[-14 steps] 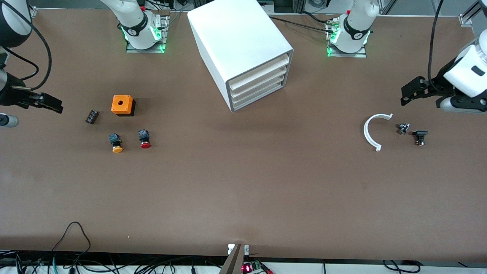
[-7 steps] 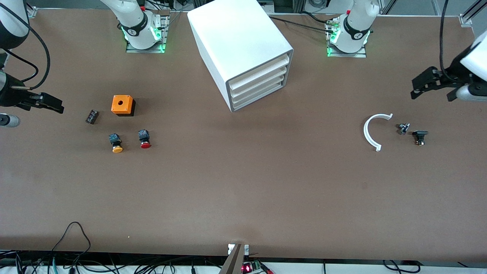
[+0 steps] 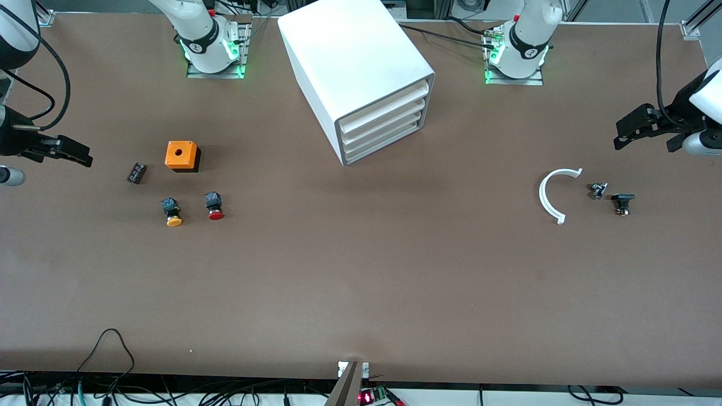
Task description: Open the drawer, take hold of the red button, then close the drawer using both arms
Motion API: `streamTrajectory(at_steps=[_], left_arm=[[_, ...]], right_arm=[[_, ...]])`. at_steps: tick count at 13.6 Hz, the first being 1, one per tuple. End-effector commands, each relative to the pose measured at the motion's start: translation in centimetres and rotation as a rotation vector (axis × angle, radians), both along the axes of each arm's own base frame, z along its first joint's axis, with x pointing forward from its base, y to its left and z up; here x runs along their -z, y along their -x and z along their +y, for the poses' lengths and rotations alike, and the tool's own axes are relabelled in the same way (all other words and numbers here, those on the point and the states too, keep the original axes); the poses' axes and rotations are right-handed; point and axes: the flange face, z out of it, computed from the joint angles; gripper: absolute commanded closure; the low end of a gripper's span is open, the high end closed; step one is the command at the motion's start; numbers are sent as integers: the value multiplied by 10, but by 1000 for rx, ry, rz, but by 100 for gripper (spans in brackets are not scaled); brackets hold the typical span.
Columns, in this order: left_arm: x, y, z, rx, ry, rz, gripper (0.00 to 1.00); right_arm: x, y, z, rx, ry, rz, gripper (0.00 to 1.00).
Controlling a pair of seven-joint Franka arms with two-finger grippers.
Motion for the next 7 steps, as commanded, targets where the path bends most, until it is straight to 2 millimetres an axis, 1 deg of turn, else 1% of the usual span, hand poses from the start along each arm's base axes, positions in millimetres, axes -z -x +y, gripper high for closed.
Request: streamTrajectory(at_steps=[1, 2, 4, 6, 7], left_arm=[[-1, -1, 9, -3, 2, 11, 0], [1, -2, 20, -20, 4, 14, 0], [8, -6, 32, 11, 5, 25, 0], [8, -7, 44, 24, 13, 23, 0], [8, -7, 46, 20, 13, 23, 0]], right_arm=[[-6, 10, -1, -15, -21, -15, 0], [-6, 10, 0, -12, -33, -17, 0], [-5, 9, 0, -11, -40, -16, 0], [-4, 7, 1, -7, -56, -20, 0], [-4, 7, 3, -9, -65, -19, 0]])
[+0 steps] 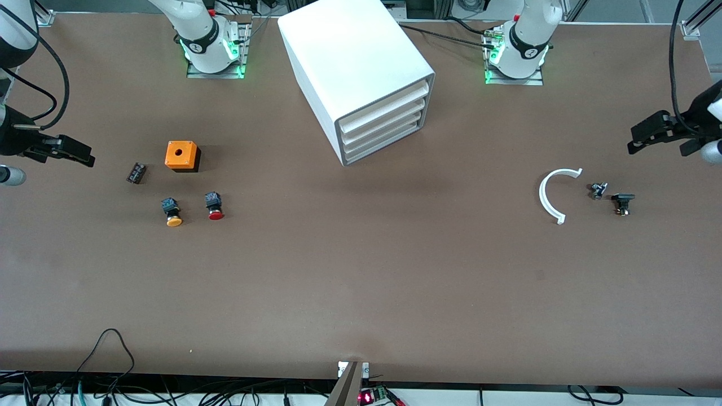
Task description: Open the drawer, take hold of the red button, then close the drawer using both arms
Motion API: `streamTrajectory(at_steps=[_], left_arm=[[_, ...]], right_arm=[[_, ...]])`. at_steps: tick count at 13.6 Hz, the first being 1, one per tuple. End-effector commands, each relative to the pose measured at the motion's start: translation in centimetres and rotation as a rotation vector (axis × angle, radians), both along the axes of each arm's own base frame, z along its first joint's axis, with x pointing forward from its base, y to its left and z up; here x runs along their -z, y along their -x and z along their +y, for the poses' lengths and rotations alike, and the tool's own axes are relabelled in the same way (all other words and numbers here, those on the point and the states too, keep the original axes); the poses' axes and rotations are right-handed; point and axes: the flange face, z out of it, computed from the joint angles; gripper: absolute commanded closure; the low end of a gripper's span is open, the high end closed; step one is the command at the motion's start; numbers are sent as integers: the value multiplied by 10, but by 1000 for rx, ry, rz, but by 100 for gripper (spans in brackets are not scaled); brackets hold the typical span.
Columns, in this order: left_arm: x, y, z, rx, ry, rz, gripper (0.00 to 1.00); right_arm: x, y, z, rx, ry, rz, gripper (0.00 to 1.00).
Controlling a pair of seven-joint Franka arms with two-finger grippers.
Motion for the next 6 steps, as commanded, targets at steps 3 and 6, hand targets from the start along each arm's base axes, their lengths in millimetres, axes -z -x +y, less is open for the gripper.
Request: streamTrajectory(at_steps=[3, 6], left_arm=[[-2, -2, 1, 28, 18, 3, 0], [-3, -2, 1, 27, 18, 2, 0]], right_arm=[[-6, 8, 4, -22, -28, -18, 0], [-7, 7, 4, -14, -27, -18, 0]])
